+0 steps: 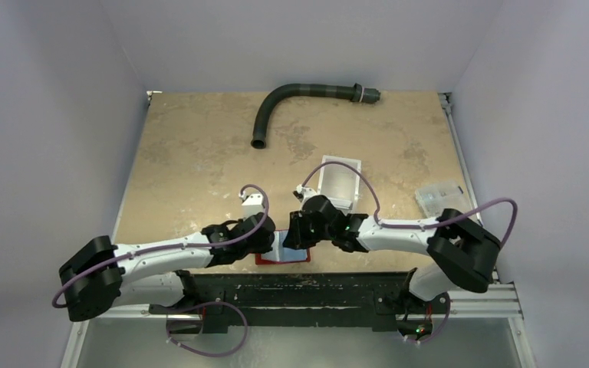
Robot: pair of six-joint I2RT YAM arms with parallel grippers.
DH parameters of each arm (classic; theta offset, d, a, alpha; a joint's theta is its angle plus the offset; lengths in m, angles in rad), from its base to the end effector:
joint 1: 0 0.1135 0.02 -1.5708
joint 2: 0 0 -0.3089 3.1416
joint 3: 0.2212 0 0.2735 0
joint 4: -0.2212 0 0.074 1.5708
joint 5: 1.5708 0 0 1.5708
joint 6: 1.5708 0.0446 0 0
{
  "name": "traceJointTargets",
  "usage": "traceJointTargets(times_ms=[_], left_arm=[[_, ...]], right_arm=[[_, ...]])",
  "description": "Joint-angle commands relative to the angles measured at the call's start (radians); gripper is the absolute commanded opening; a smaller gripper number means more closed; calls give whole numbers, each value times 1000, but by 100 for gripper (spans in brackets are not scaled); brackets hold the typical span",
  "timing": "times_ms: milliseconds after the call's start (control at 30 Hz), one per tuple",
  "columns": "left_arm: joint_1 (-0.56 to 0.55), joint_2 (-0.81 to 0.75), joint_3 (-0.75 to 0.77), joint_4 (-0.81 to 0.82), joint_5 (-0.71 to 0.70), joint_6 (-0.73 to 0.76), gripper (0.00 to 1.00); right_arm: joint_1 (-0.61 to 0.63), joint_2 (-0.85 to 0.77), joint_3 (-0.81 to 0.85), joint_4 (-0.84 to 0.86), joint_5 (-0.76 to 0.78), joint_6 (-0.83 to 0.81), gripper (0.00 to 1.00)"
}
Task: Put the credit cards into the card holder
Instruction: Open the card holder at the center of the board.
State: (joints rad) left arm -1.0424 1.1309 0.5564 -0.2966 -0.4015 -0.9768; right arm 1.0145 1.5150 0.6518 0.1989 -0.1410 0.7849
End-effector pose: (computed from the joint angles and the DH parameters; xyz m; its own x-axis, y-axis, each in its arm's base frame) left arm 0.1255 -0.1805 0.2103 -0.7695 -0.1949 -0.6082 0.0543 0.9289 -0.3663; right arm 0.1609 0.2707 0.1853 -0.8658 -0.0673 -0.4958 -0.4061 0.6734 0.6178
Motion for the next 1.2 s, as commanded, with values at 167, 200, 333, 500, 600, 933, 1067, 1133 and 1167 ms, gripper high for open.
traceJointTargets(times_ms=[167,200,333,500,600,933,1067,1133,1167], left_arm=[[7,17,-106,83,-15,-17,14],[7,-3,-114,77,-18,-17,14],[7,-67,-139,70,-13,-7,15],[7,-89,-169,101,12,20,16],[7,-89,-168,110,26,36,16],[7,-92,-194,187,70,69,18],[7,-72,-194,226,104,89,19],[7,-66,-195,244,114,99,20],[7,-64,-193,246,117,103,20]], right_arm=[[-29,-244,250,-692,427,-341,44],[-45,-264,268,-718,451,-383,48],[-170,-260,317,-799,460,-600,53],[-203,-348,281,-688,364,-927,77],[-269,-357,299,-660,270,-987,93],[-498,-233,374,-699,-226,-1203,96],[-515,-213,339,-675,-292,-1313,99],[-525,-197,330,-672,-315,-1376,99],[-535,-179,331,-670,-322,-1399,99]])
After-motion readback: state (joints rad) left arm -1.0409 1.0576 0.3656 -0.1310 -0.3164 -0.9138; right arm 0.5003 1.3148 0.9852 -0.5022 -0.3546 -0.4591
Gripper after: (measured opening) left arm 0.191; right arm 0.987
